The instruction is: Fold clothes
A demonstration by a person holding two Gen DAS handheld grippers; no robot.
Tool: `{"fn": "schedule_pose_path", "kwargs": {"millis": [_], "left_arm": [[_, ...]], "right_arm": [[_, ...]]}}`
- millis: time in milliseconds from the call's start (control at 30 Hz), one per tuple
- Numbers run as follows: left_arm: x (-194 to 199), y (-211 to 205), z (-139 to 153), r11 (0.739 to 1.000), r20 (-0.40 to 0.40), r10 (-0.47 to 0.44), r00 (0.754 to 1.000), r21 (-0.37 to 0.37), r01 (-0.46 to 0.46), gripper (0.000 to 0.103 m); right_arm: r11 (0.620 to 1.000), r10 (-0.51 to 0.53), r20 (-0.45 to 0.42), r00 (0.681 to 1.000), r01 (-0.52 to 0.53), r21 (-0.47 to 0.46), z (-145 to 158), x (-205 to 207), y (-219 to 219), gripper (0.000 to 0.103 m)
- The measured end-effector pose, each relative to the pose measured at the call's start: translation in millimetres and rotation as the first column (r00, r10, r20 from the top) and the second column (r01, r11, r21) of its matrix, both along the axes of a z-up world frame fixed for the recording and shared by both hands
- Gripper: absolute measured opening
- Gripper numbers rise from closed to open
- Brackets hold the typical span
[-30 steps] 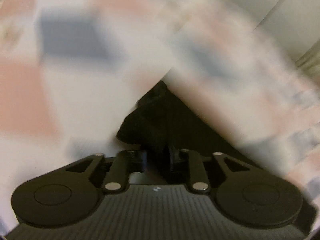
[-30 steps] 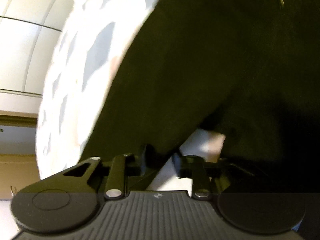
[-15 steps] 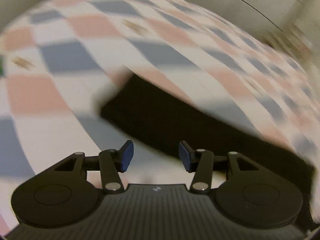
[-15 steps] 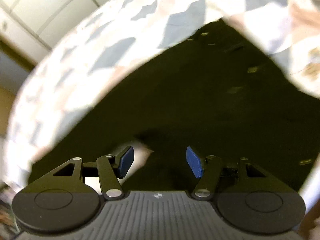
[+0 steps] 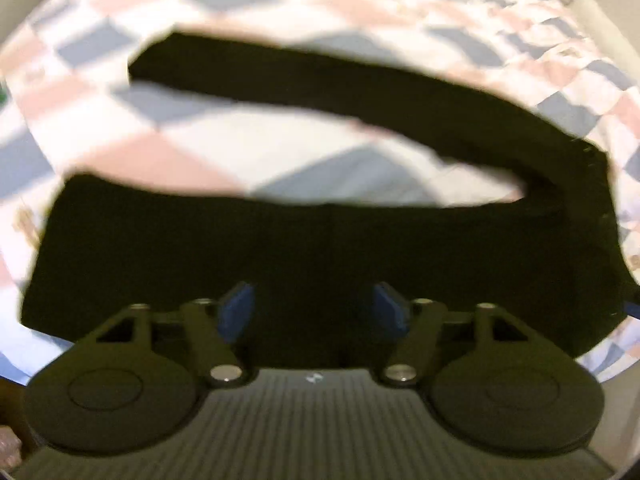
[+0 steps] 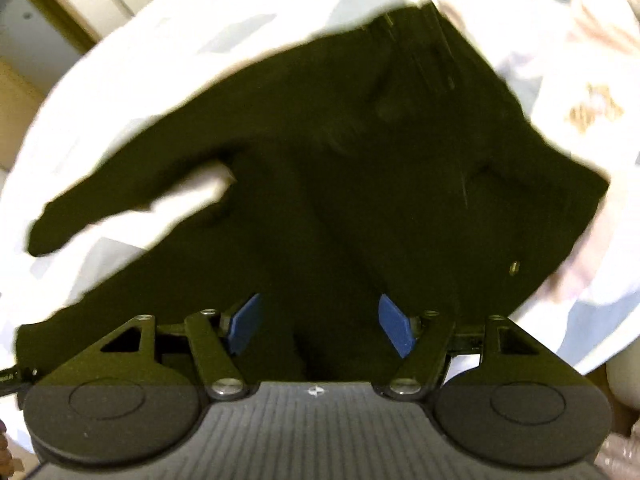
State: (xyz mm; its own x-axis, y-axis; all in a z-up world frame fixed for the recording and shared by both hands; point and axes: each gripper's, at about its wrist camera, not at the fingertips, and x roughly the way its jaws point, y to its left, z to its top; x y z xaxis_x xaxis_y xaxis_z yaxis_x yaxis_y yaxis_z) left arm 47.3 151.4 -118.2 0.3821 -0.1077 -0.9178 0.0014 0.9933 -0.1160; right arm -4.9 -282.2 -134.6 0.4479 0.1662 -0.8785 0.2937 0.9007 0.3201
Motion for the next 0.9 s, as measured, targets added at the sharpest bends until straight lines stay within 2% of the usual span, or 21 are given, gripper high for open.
{"fn": "schedule_pose_path", "kwargs": {"millis": [33,133,233,533,733,900], "left_arm": [[-3,-6,14,1.0,0.018,-0.006,1.0,0.005,0.005,0.067],[-10,-25,44,1.0,0.038,-0.012,0.999,0.025,0.011,0.075],[-16,-38,59,0.999,0.034,-0.014,0.999,0.042,0.013,0.075],[-32,-35,80,0.997,0.023,0.012,1.0,0.082,-0.014,0.075],[-44,-9,93,0.996,0.027,0.026,0.999,0.081,-0.028,0.076],[-56,19,91,0.995,0.002,0.014,1.0,0.095,-0.014,0.077]], "right_arm": [[1.0,0.014,0.014,1.0,-0.014,0.004,12,3,1,0.079],[0.998,0.065,0.027,0.998,-0.064,-0.013,22,13,28,0.087],[0.993,0.094,-0.01,0.995,-0.095,-0.07,36,14,33,0.088],[0.987,0.135,-0.023,0.991,-0.137,-0.08,63,6,63,0.091],[0.981,0.161,-0.022,0.987,-0.162,-0.106,78,-9,88,0.092],[0.98,0.154,-0.021,0.988,-0.156,-0.123,86,-24,117,0.094]]}}
